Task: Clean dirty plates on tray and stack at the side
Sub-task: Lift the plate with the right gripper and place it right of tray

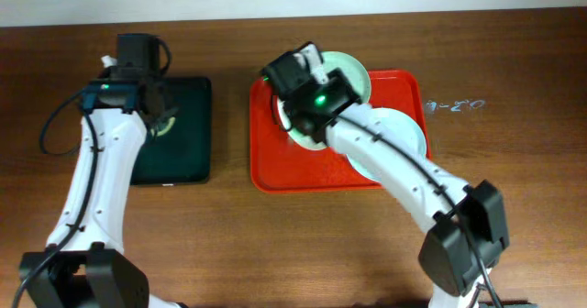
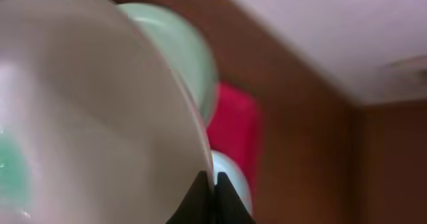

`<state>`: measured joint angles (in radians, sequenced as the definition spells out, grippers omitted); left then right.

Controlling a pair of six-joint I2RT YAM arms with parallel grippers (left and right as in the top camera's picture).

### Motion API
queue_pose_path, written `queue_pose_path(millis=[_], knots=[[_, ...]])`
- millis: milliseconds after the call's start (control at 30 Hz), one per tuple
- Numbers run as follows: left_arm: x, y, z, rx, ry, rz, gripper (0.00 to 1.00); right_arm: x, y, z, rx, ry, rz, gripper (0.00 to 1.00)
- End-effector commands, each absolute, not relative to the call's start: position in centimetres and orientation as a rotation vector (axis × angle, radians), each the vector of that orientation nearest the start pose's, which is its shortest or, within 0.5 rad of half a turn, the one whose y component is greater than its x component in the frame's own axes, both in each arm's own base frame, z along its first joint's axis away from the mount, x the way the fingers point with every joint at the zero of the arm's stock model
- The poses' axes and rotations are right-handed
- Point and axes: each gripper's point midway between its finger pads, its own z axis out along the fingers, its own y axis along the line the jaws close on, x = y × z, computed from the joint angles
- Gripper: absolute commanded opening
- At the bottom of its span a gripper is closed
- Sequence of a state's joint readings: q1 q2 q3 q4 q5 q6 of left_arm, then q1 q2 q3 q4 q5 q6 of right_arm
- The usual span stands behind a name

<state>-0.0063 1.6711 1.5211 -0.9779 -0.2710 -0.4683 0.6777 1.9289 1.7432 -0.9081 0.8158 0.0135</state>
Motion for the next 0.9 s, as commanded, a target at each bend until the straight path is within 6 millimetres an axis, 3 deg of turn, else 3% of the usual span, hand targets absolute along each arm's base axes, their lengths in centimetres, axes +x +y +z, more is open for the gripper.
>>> queue_pose_path(millis=[0, 67, 200, 333, 367, 400, 467, 500, 567, 700, 767, 867], knots=[[39.7, 5.7, 18.4, -0.733, 2.535, 0.238, 0.0, 41.2, 19.3, 26.9, -0.786, 1.968, -1.243, 0.04], [39.7, 5.7, 18.5, -0.733, 2.534, 0.239, 0.0, 39.8, 20.9, 28.5, -0.833, 1.861, -1.357, 0.04], [39.7, 5.7, 18.4, -0.733, 2.534, 0.238, 0.0, 38.1, 21.8, 30.8, -0.774, 1.748, -1.471, 0.04], [39.7, 5.7, 18.5, -0.733, 2.532, 0.237, 0.0, 38.4, 22.0, 30.0, -0.804, 1.779, -1.422, 0.04], [39.8, 5.7, 18.5, -0.733, 2.532, 0.236, 0.0, 39.0, 22.3, 28.6, -0.841, 1.837, -1.331, 0.04], [39.8, 5.7, 18.5, -0.733, 2.531, 0.236, 0.0, 39.8, 22.9, 25.9, -0.857, 1.963, -1.106, 0.04], [39.7, 5.7, 18.5, -0.733, 2.532, 0.237, 0.0, 41.1, 24.7, 19.2, -0.937, 2.278, -0.493, 0.04], [39.7, 5.7, 18.5, -0.733, 2.532, 0.237, 0.0, 41.8, 24.3, 17.4, -0.95, 2.364, -0.304, 0.04], [39.7, 5.7, 18.5, -0.733, 2.532, 0.237, 0.0, 44.1, 20.2, 15.9, -0.826, 2.494, -0.052, 0.04], [39.7, 5.7, 18.5, -0.733, 2.532, 0.237, 0.0, 46.7, 13.2, 16.4, -0.577, 2.542, 0.406, 0.04], [39.8, 5.7, 18.5, -0.733, 2.532, 0.236, 0.0, 48.3, 5.3, 16.3, -0.321, 2.558, 0.447, 0.04], [39.8, 5.7, 18.5, -0.733, 2.532, 0.236, 0.0, 48.9, -7.3, 13.6, 0.31, 2.59, 0.449, 0.04]])
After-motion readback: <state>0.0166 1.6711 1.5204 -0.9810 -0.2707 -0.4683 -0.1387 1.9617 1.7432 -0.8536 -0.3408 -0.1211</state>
